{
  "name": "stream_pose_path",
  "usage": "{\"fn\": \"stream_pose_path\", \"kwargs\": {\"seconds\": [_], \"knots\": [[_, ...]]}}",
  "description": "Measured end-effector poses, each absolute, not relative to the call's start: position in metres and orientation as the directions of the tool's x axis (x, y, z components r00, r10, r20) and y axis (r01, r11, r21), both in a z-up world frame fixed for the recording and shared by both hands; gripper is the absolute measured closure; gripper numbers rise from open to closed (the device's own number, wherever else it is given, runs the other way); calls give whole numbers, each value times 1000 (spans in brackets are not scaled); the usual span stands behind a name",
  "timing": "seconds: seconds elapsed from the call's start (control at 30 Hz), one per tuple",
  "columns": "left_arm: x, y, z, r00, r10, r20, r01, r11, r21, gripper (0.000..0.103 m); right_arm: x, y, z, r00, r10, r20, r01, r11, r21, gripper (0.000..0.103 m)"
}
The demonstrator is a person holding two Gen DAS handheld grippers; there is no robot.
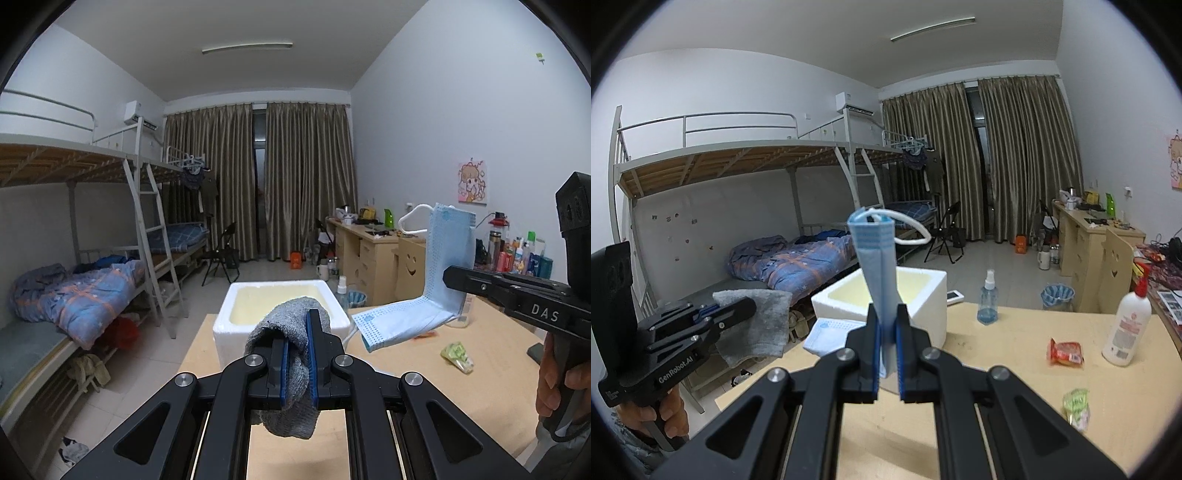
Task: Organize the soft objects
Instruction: 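Carry the sock and face mask with both grippers over the white styrofoam box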
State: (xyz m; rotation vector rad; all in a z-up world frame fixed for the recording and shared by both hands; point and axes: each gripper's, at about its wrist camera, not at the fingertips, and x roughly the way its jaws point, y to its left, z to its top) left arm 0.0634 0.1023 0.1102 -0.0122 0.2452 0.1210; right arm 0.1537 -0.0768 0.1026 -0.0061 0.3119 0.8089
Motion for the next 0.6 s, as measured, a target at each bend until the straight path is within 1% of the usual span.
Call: {"fn": "stream_pose_path", "kwargs": {"seconds": [0.6], "knots": [[116,127,129,967,122,-222,-125,992,4,94,188,-54,122,649,708,-278,-717,692,85,93]]}}
